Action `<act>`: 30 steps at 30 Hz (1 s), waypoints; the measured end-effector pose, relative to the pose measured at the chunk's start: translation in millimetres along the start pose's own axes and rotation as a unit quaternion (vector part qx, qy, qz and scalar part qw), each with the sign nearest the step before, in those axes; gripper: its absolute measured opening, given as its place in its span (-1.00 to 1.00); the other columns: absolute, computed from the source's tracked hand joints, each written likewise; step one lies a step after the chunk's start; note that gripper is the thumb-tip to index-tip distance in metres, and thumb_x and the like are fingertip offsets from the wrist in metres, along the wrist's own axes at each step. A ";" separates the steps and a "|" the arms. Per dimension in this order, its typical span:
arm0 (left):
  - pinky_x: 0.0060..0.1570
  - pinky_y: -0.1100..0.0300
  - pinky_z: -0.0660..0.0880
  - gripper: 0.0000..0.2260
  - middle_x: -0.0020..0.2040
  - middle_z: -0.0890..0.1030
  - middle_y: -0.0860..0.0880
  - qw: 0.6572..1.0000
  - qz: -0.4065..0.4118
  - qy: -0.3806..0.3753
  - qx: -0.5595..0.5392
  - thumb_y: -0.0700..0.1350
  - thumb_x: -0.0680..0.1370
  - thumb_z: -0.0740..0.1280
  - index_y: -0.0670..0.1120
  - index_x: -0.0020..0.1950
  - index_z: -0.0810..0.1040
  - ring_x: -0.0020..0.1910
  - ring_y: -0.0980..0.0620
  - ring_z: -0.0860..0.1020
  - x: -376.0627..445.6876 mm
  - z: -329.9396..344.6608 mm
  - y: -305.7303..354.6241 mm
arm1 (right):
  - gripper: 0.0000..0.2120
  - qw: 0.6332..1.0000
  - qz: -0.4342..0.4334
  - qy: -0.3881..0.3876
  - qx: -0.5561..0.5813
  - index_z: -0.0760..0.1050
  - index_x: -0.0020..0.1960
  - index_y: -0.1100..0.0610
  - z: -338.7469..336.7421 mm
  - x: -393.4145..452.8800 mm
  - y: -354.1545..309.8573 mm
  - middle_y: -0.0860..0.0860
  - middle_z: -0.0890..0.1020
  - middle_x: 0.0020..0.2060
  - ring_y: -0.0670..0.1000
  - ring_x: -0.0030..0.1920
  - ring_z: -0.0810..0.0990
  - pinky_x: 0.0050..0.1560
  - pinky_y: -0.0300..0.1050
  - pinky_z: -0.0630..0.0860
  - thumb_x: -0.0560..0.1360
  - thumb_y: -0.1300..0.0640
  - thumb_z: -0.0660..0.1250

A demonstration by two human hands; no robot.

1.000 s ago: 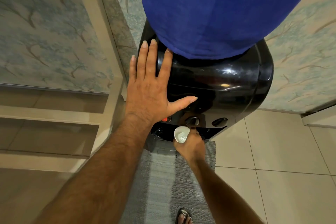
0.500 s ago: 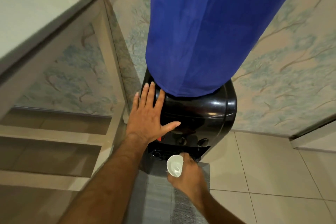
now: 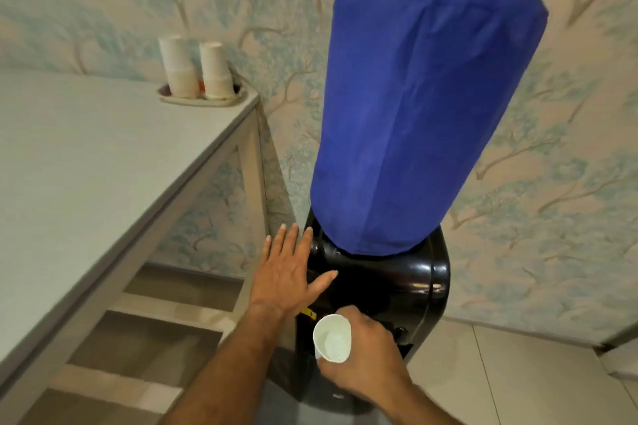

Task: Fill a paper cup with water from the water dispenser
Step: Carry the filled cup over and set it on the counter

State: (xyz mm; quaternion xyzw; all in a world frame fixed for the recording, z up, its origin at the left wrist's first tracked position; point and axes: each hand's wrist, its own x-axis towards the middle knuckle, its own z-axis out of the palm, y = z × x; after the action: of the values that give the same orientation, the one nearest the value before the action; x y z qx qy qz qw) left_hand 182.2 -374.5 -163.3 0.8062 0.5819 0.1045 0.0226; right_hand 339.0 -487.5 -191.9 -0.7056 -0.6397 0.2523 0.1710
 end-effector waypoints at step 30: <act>0.61 -0.19 -0.11 -0.01 0.69 -0.02 0.00 0.951 -0.304 0.046 0.040 0.64 0.36 -0.17 0.11 0.67 -0.02 0.66 -0.06 -0.10 -103.7 -197.6 -293.3 | -0.24 0.977 -0.213 0.007 0.024 0.45 0.27 0.01 -84.2 123.0 -339.4 -0.02 0.61 0.13 0.02 0.05 0.57 -0.05 -0.07 0.56 0.16 -0.22 0.58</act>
State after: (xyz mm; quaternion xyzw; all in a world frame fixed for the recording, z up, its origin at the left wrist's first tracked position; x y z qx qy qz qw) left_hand -161.2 -394.8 -31.3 0.5857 0.8035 0.1063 -0.0061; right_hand 116.9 -317.2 51.3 -0.5504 -0.7679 0.2202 0.2428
